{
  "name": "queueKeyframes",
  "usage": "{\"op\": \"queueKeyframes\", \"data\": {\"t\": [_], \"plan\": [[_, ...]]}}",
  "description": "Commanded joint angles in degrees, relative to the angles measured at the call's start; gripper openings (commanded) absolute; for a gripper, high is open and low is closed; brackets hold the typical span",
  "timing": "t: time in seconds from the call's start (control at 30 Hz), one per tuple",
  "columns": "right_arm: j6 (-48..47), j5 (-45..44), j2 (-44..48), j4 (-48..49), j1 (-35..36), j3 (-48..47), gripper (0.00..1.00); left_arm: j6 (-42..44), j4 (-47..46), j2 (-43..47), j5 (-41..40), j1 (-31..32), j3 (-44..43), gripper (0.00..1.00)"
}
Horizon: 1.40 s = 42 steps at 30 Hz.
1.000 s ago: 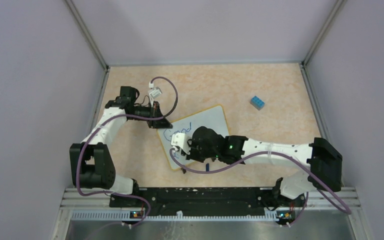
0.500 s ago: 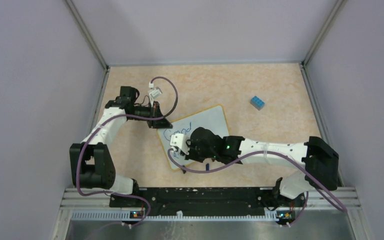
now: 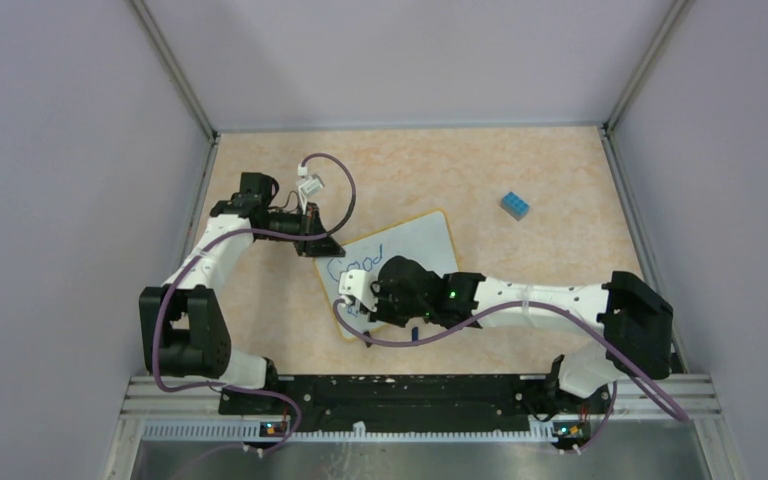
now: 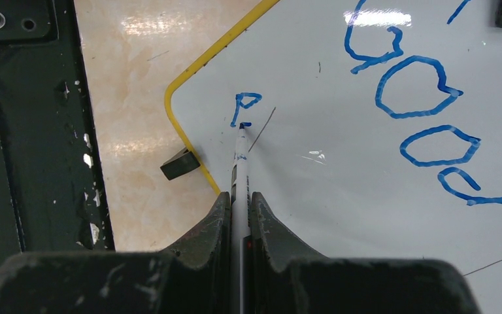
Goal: Write a sentence on the whiteboard
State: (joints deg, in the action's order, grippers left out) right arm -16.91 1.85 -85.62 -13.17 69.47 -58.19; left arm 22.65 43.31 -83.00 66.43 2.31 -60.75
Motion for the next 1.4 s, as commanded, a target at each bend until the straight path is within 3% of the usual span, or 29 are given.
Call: {"op": "queueKeyframes", "data": {"t": [0.0,0.37,1.37], "plan": [[-0.1,-0.5,-0.1,0.5,-0.1,-2.3,0.0,1.0,-0.7,-0.3,-3.7,-0.2,-0.7,0.0],[2.5,-1.6,1.1,1.3,-3.3,-3.3,0.0,1.0,-0.7,-0.2,-3.8,-0.2,-0.6,0.0],[1.9,1.9,2.7,-0.8,-3.5,0.8,0.0,1.0,-0.7,-0.2,-4.1,-0.2,-0.5,0.0]]}}
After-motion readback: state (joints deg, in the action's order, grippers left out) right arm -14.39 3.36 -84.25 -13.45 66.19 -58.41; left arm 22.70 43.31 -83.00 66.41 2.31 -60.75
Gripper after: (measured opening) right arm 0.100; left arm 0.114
